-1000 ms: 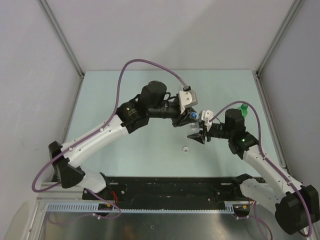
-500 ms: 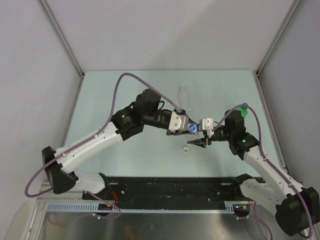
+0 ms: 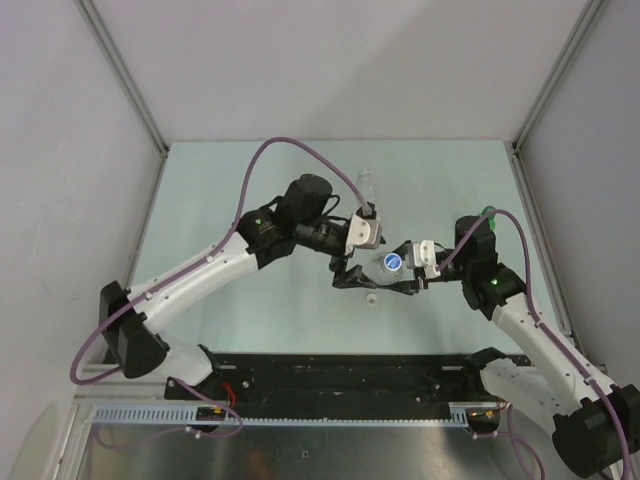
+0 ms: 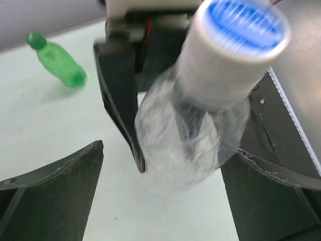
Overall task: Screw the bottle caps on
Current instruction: Screw the bottle cap onto the plastic bottle.
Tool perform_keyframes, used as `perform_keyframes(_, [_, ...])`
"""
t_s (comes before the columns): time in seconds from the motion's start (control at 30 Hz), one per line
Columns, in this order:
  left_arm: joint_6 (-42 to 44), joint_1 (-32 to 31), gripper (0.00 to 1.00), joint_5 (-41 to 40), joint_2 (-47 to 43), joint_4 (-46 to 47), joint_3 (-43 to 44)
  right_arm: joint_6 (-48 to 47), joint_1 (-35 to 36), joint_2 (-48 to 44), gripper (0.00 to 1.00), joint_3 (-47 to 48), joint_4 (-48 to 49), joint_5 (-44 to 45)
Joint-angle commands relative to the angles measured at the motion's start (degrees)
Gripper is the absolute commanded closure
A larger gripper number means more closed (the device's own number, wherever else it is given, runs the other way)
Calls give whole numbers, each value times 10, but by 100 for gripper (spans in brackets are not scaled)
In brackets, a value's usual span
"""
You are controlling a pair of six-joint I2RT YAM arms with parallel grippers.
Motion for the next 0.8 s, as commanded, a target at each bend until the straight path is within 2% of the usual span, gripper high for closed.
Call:
perform_keyframes(0.0, [-55, 52, 1, -11, -5, -21, 39, -25, 5, -19, 100, 34, 10, -53])
perform_keyframes(0.13, [-83, 59, 1, -13, -32, -2, 23, 1, 5, -13, 100, 35, 30, -27])
perform_keyframes(0.23, [-131, 59, 1, -92, -59, 37, -7, 61, 5, -3, 100, 34, 70, 31])
perform_keyframes(0.3, [-192, 60, 1, -174, -79, 68, -25, 131, 6, 9, 100, 34, 125, 114])
perform_keyframes(0.47, [-377, 60, 0, -431, -113, 88, -33, 291, 10, 49, 100, 35, 218, 428])
perform_keyframes(0.53, [-435, 59, 0, -485, -128, 88, -35, 302, 23, 60, 100, 35, 215, 539])
perform_keyframes(0.6, [-478, 59, 0, -500, -141, 89, -30, 285, 38, 69, 100, 35, 203, 609])
perform_keyframes(0.77, [-601, 60, 0, -569, -146, 84, 6, 211, 88, 95, 100, 28, 197, 700])
